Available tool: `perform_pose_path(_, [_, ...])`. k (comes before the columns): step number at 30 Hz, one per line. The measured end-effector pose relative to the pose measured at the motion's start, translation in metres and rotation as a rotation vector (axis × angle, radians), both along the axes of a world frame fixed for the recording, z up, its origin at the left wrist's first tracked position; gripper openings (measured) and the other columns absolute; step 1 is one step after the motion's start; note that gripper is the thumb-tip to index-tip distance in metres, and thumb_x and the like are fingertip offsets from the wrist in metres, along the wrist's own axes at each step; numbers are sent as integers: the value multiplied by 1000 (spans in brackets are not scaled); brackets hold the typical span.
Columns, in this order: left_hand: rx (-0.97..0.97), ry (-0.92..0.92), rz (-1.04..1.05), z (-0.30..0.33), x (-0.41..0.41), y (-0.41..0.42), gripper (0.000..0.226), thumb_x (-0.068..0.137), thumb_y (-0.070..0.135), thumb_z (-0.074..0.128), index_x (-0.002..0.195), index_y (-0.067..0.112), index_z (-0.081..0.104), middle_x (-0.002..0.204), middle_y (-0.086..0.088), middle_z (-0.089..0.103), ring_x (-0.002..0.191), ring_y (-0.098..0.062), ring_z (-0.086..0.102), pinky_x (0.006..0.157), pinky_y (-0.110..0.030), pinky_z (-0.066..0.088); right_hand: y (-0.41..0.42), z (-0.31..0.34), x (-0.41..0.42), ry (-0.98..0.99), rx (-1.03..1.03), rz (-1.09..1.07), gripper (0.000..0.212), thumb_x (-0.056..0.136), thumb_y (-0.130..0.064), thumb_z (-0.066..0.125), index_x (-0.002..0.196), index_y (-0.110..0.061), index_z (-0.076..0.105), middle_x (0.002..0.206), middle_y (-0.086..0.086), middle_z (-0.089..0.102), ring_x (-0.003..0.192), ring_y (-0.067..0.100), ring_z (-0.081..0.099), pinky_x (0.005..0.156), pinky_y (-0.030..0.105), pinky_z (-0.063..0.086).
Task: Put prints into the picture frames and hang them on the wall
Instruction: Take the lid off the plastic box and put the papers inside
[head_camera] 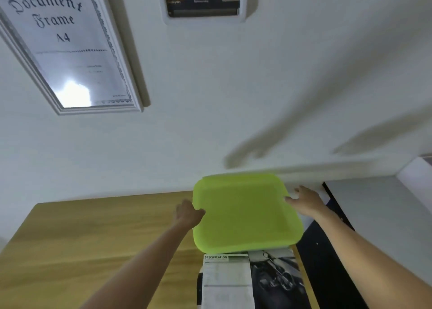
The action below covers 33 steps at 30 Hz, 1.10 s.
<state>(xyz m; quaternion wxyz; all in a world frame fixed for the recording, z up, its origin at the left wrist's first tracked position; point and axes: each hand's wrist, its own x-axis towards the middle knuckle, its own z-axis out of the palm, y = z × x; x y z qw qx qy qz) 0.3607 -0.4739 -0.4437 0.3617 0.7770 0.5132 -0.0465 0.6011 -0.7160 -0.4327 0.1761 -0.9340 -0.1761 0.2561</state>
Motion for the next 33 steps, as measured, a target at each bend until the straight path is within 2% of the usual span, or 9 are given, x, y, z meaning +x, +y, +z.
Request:
perform_pose_path(3, [-55,64,12,-24,-4,-9,47,86,36,69,115,1,54,113,-13,58,100,-29,57,74,-33,44,-14,-34,-9,29,-100,-9,77,93,-53,58,144,-1,35,143,15,48,126,32,52,93,37,50])
perform_pose_path(6, [-77,65,29,-37,2,-16,38,86,32,70,104,1,61,96,-9,57,86,-24,53,70,-33,45,-16,-49,-12,45,-123,-20,68,95,-53,55,135,1,42,128,16,56,112,30,59,74,32,48])
perform_pose_path(9, [-55,56,61,-42,9,-21,25,85,28,70,82,7,56,87,-8,55,82,-25,52,72,-36,49,-10,-55,-14,13,-110,-21,43,96,-47,57,94,-4,55,86,8,60,81,24,62,55,29,40])
perform_pose_path(12, [-50,32,144,-44,11,-22,33,83,23,71,68,13,43,74,-3,48,75,-25,51,67,-37,49,-4,-55,-11,3,-54,-136,43,90,-36,67,67,-10,40,64,3,47,57,18,48,50,28,35])
perform_pose_path(18, [-100,-5,228,-39,10,-13,36,74,23,83,94,5,58,98,-12,63,94,-32,62,65,-33,43,-1,-47,5,125,-27,-205,42,81,-30,79,94,-2,51,95,12,55,82,26,54,74,35,51])
perform_pose_path(24, [-174,-66,270,-36,-2,12,49,60,24,89,96,3,64,98,-12,69,95,-32,64,68,-34,48,3,-43,13,222,17,-231,59,66,-32,91,106,0,60,110,17,68,92,31,68,81,45,59])
perform_pose_path(28, [-220,-117,313,-48,-35,46,69,54,16,89,116,4,62,111,-14,68,105,-33,62,89,-41,53,28,-27,-16,278,83,-168,101,63,-25,94,147,-18,37,139,9,56,116,33,61,85,45,57])
perform_pose_path(30, [-239,-142,330,-47,-59,64,67,60,8,86,122,3,62,111,-14,69,106,-33,62,90,-43,53,49,-21,-39,259,106,-98,100,62,-25,94,145,-18,40,137,8,59,116,28,62,96,43,53])
perform_pose_path(33, [-244,-158,370,-38,-104,92,54,66,1,81,117,2,65,107,-16,70,102,-34,63,85,-40,53,86,-15,-81,248,126,-23,91,62,-25,94,138,-16,46,130,5,64,113,25,63,95,38,52])
